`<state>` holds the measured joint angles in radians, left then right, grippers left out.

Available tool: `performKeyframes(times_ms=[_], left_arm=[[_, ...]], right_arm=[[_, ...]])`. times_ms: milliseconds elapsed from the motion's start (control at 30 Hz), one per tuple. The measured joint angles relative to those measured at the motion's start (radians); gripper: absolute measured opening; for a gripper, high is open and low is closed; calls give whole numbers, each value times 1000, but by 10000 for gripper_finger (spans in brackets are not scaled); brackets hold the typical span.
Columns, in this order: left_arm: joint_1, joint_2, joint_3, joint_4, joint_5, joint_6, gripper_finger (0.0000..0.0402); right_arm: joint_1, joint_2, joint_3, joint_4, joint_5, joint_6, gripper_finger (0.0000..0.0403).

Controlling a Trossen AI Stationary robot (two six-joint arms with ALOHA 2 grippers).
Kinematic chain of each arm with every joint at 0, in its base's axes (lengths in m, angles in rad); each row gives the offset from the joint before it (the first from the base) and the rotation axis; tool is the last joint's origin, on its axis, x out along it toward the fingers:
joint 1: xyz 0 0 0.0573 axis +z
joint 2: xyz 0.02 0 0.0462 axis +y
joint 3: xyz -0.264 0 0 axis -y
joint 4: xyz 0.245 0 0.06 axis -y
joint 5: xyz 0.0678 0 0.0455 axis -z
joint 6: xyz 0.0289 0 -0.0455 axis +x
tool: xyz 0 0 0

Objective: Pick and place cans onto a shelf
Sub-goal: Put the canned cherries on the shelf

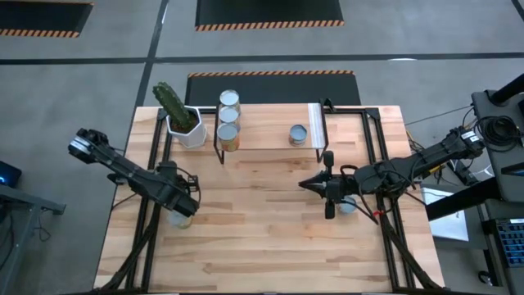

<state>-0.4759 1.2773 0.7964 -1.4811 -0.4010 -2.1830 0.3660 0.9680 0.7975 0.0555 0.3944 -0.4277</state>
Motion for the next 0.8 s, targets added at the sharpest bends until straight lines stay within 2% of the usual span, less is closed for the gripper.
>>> performKeyframes(times_ms=[333,600,800], left_arm=[[0,54,2,25,-10,0,0],[0,61,106,50,-33,69,0],[-3,63,196,47,-117,207,0]], right_arm=[[0,0,0,1,1,1,9],[0,0,0,1,1,1,9],[0,0,0,1,1,1,9]])
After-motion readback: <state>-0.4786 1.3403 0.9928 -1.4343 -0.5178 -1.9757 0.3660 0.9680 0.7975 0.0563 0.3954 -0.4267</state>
